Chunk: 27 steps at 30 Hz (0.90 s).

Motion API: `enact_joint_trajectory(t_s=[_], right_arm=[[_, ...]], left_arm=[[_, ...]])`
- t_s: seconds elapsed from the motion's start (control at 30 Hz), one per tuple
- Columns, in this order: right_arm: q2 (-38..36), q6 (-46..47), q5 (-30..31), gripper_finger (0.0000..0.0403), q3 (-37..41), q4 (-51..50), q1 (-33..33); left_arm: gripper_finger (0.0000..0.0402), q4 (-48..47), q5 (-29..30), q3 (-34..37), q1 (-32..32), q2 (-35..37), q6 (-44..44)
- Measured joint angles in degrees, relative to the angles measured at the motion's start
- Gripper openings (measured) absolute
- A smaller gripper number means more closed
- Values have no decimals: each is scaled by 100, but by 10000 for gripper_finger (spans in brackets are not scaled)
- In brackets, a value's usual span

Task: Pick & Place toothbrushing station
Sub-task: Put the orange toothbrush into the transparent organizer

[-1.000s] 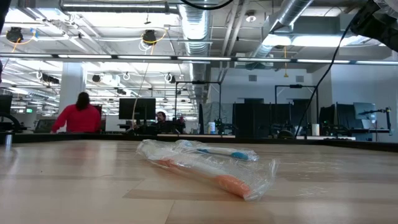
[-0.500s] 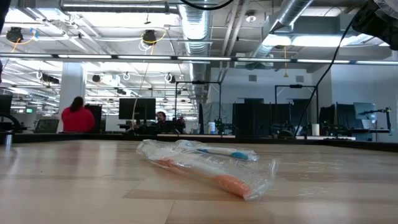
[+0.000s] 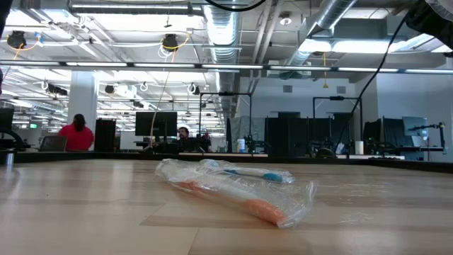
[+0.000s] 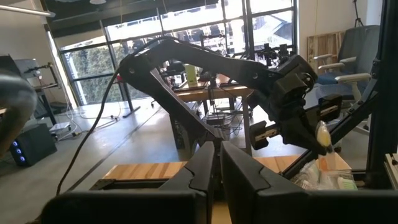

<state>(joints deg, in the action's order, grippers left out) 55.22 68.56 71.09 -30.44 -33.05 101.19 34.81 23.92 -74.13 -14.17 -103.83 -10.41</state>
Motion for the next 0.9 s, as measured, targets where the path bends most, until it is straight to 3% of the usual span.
enact_joint_trajectory(t_s=[0.63,0.9], right_arm=[[595,715,264,4,23,-71,4],[591,1291,397,4,544,369,7]], left_arm=[[21,-2,0,0,0,0,2],[21,-4,0,0,0,0,2]])
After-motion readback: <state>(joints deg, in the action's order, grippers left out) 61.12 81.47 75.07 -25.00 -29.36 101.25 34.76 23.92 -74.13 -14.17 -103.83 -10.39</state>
